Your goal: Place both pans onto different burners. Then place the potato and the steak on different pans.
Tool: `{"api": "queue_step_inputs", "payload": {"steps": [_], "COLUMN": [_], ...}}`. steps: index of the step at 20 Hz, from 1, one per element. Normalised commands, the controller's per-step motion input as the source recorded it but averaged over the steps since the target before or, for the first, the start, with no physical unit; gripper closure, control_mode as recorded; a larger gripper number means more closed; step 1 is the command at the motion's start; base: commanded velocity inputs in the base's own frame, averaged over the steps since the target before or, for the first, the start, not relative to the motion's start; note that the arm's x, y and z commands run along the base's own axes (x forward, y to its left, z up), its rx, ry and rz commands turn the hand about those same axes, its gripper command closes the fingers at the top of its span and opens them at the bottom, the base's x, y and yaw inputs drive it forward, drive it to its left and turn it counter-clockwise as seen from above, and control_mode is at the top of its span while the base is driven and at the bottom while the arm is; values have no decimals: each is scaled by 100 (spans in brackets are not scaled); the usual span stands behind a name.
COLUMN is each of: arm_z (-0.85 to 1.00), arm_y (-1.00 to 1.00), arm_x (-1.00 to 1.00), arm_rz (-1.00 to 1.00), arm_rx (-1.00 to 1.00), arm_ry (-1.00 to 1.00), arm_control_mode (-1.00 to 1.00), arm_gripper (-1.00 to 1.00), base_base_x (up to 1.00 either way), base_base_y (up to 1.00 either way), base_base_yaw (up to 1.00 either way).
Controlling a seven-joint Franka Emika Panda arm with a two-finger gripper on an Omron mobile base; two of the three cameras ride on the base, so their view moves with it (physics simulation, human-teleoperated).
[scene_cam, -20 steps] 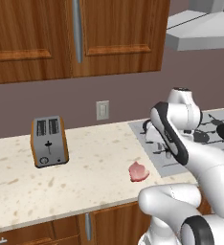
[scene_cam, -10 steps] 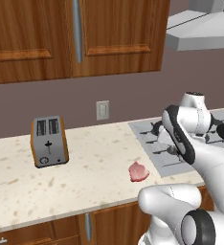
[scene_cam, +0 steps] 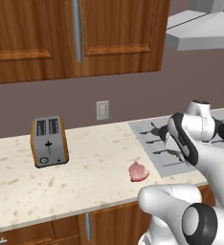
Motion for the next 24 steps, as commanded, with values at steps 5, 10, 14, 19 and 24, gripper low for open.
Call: {"api": "queue_step_inputs", "payload": {"steps": [5, 10, 14, 19, 24], "arm_z": [-21, -25, -25, -19, -17], "arm_y": [-15, -4, -1, 0, 0], "arm_x": [12, 2, 1, 4, 13], "arm_rz": [7, 5, 4, 4, 4], "arm_rx": [0, 0, 0, 0, 0], "arm_ry": [0, 0, 0, 0, 0], "arm_control_mode": [-100, -100, -100, -100, -100], "arm_gripper": [100, 100, 100, 100, 100], "base_base_x": [0, 0, 0, 0, 0], "base_base_y": [0, 0, 0, 0, 0], "base_base_yaw": [0, 0, 0, 0, 0]}}
